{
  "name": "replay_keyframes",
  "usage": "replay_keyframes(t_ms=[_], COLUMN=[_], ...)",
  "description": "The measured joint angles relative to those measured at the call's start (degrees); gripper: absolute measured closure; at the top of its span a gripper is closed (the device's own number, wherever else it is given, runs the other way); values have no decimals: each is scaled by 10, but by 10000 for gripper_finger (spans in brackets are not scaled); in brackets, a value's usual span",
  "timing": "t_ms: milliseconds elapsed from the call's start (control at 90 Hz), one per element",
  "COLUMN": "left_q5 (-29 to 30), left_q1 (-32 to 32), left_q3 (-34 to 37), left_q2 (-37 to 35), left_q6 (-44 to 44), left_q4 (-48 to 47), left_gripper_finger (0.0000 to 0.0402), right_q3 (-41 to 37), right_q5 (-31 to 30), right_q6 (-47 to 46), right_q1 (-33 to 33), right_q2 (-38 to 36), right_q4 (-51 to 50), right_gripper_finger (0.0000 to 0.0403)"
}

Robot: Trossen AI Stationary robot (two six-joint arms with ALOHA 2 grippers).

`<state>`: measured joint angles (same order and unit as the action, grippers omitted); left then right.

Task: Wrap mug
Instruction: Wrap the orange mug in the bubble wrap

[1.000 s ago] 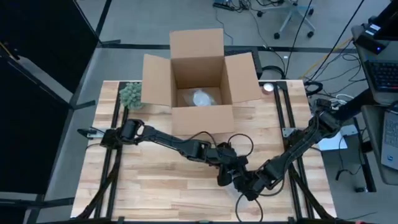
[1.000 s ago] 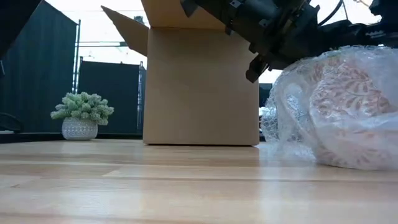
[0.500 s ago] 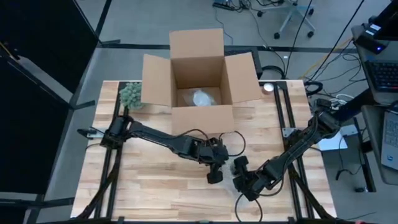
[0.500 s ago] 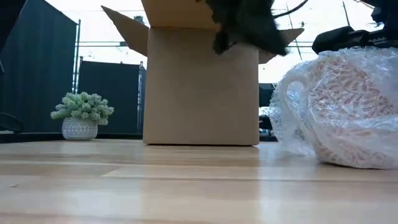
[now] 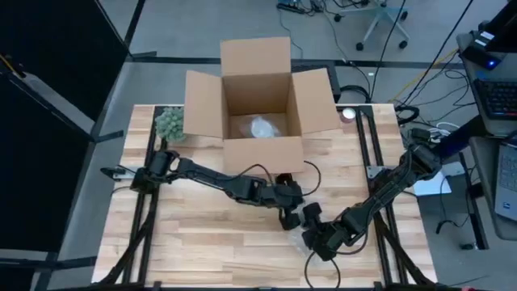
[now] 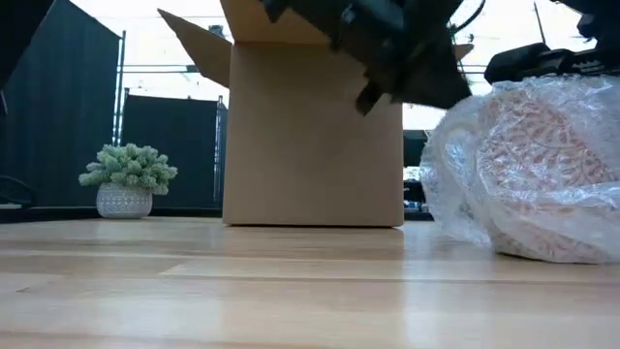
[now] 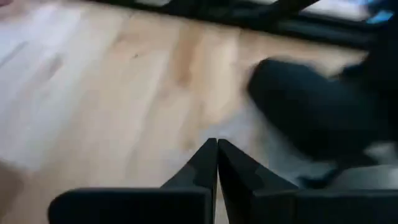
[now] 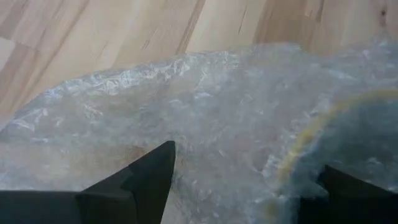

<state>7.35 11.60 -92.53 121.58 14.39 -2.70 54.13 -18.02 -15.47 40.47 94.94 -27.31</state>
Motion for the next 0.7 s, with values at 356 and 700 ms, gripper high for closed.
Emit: replay_keyframes(t_ms=[356,700], left_q5=[-28,-38], left_q1=[8,8], left_q3=[-3,-6], left_q2=[37,48], left_q6=[7,2], left_q4=[25,19], left_gripper_finger=[401,401], right_q3=[0,125], right_q5=[6,8], right_q6=[9,8], right_q1=[1,1], right_q2=[0,-22], right_q4=[0,-148], right_gripper_finger=[172,172])
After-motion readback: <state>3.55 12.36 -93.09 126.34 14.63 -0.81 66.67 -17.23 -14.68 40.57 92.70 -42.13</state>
